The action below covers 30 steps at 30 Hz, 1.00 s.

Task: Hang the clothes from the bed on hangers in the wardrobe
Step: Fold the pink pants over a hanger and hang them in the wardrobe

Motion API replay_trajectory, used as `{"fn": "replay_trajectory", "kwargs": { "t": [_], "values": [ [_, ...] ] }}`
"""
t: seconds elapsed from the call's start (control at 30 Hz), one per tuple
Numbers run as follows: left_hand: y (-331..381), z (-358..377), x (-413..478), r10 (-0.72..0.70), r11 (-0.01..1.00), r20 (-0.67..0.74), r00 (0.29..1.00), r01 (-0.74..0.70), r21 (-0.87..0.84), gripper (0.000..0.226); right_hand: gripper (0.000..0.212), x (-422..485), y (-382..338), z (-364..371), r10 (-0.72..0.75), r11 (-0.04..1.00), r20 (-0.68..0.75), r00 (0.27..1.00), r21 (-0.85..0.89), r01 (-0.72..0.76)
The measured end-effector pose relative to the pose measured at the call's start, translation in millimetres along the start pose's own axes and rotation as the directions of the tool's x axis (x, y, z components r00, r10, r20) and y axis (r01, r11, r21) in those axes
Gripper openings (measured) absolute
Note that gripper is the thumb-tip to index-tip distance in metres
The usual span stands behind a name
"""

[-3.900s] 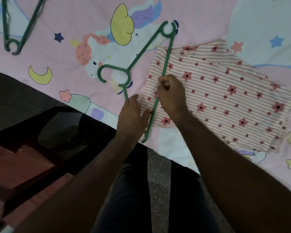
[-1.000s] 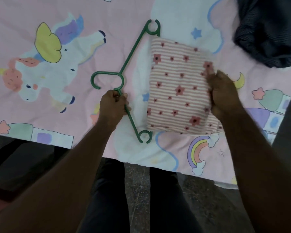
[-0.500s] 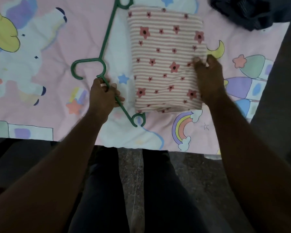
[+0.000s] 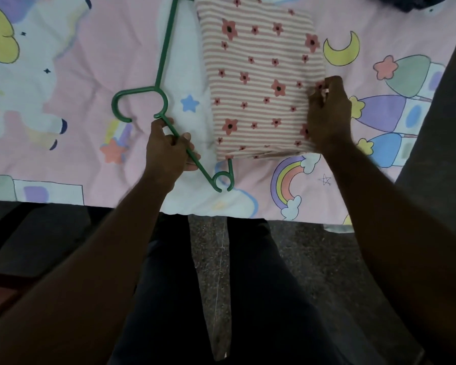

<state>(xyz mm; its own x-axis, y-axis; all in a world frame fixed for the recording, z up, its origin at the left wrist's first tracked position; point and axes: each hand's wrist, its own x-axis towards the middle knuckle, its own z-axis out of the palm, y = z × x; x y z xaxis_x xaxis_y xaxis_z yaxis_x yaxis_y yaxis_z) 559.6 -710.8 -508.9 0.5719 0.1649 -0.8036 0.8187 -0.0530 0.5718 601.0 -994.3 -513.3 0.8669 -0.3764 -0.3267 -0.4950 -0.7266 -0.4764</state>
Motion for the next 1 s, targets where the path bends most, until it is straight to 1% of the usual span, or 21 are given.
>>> {"fn": "replay_trajectory", "kwargs": {
  "t": [0.13,0.23,0.27,0.3,0.33,0.37,0.4,0.43,0.47,0.5,0.57,0.6,0.67,0.73,0.77,0.83,0.9,1.0],
  "values": [
    [-1.0,1.1,1.3,0.004,1.000,-0.017,1.000,-0.004,-0.001,0.026,0.030,-4.8,8.5,5.6,-0.043,0.994,-0.004,0.999,-0.099,0.043],
    [-0.8,-0.2,1.2,-0.024,1.000,-0.019,1.000,0.024,-0.014,0.028,0.035,-8.4,9.2,8.6,-0.052,0.984,-0.020,0.998,-0.170,0.048],
    [-1.2,-0.2,0.8,-0.032,0.999,-0.046,0.998,0.032,0.008,0.032,0.036,-9.7,8.7,9.2,-0.056,0.980,-0.023,0.998,-0.192,0.051],
    [-1.1,-0.5,-0.8,-0.016,0.996,-0.106,0.994,0.025,0.086,0.039,0.036,-10.7,8.5,10.1,-0.058,0.976,-0.024,0.998,-0.212,0.052],
    [-1.9,-0.4,-2.9,0.047,0.976,-0.197,0.979,-0.004,0.216,0.047,0.037,-11.2,8.2,10.6,-0.054,0.972,-0.024,0.998,-0.229,0.047],
    [-2.5,0.4,-4.9,0.163,0.933,-0.287,0.944,-0.052,0.357,0.051,0.037,-11.6,8.5,11.2,-0.048,0.969,-0.022,0.999,-0.242,0.041],
    [-1.0,2.9,-8.2,0.310,0.880,-0.337,0.889,-0.134,0.455,0.052,0.037,-12.6,8.8,11.6,-0.044,0.967,-0.021,0.999,-0.250,0.037],
    [2.2,8.7,-10.3,0.445,0.834,-0.341,0.828,-0.244,0.495,0.050,0.037,-13.3,9.4,11.7,-0.046,0.966,-0.024,0.999,-0.257,0.038],
    [6.0,17.1,-9.5,0.541,0.791,-0.311,0.782,-0.347,0.503,0.049,0.038,-14.2,9.7,12.3,-0.051,0.964,-0.028,0.998,-0.263,0.041],
    [10.7,29.0,-6.5,0.596,0.757,-0.262,0.759,-0.423,0.498,0.050,0.039,-14.6,10.4,12.6,-0.062,0.963,-0.035,0.997,-0.265,0.050],
    [17.8,57.3,2.0,0.633,0.710,-0.160,0.757,-0.487,0.509,0.057,0.041,-16.2,10.6,14.8,-0.080,0.964,-0.042,0.996,-0.257,0.067],
    [22.1,75.1,6.7,0.660,0.659,-0.102,0.745,-0.508,0.554,0.061,0.041,-14.4,11.3,14.7,-0.085,0.963,-0.046,0.995,-0.260,0.071],
    [21.5,102.6,13.5,0.722,0.480,0.034,0.692,-0.535,0.695,0.066,0.039,-13.8,14.3,16.4,-0.088,0.961,-0.047,0.995,-0.268,0.073],
    [7.2,115.4,22.3,0.718,0.313,0.160,0.678,-0.520,0.795,0.071,0.038,-14.7,17.5,17.6,-0.090,0.965,-0.045,0.995,-0.251,0.075],
    [-2.0,117.6,29.0,0.706,0.259,0.195,0.681,-0.504,0.824,0.074,0.038,-14.0,19.5,17.5,-0.091,0.967,-0.048,0.995,-0.241,0.077],
    [-19.8,115.4,36.5,0.692,0.191,0.232,0.684,-0.483,0.854,0.078,0.038,-14.2,23.9,18.3,-0.095,0.971,-0.052,0.994,-0.223,0.081],
    [-26.6,112.8,38.2,0.696,0.134,0.270,0.665,-0.490,0.861,0.080,0.039,-13.9,25.4,19.3,-0.091,0.974,-0.060,0.994,-0.214,0.077],
    [-24.8,115.9,38.8,0.692,0.103,0.275,0.667,-0.469,0.877,0.082,0.043,-6.8,18.6,14.7,-0.050,0.984,-0.085,0.995,-0.177,0.034]
  ]
}}
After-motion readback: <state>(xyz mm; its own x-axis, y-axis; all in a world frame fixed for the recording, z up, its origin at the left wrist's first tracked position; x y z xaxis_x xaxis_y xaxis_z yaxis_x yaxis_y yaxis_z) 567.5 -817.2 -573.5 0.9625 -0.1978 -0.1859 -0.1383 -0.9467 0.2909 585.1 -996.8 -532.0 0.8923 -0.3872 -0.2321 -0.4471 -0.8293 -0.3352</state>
